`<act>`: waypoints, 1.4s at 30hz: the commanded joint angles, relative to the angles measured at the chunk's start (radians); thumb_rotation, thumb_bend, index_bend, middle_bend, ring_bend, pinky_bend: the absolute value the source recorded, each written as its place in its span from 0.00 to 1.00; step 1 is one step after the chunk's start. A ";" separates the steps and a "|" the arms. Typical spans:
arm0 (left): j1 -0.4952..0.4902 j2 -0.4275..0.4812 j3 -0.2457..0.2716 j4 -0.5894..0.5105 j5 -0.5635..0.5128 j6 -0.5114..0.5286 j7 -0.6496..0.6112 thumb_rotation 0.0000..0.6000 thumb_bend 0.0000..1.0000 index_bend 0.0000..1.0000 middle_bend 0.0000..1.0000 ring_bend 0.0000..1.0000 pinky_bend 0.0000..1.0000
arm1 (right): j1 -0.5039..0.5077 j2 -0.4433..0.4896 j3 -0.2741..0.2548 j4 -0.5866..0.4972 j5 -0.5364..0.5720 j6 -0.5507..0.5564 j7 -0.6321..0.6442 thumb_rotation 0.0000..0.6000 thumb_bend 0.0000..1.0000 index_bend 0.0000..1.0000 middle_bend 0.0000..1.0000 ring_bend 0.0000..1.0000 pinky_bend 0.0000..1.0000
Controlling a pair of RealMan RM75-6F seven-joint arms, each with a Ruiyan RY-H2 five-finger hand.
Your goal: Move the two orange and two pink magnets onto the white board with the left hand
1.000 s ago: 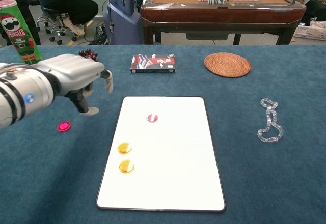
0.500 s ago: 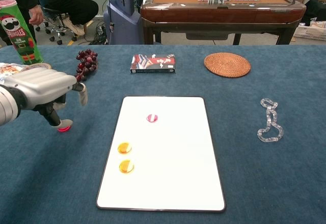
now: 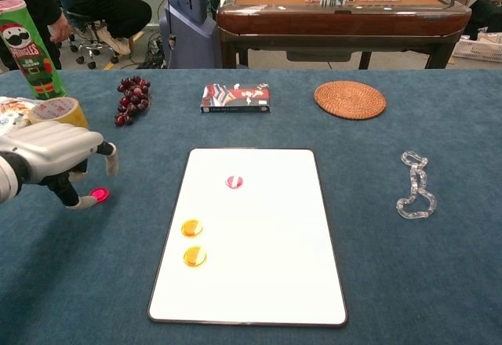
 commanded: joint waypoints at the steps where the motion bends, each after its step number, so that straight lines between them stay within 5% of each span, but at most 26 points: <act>1: 0.005 -0.005 -0.003 0.008 0.006 -0.007 -0.008 1.00 0.31 0.46 1.00 1.00 1.00 | 0.001 -0.001 0.000 0.000 0.001 -0.002 -0.004 1.00 0.26 0.29 0.29 0.23 0.33; 42: 0.033 -0.054 -0.035 0.097 0.003 -0.046 0.042 1.00 0.31 0.51 1.00 1.00 1.00 | 0.000 -0.001 -0.001 0.003 0.002 0.001 0.003 1.00 0.26 0.29 0.29 0.23 0.33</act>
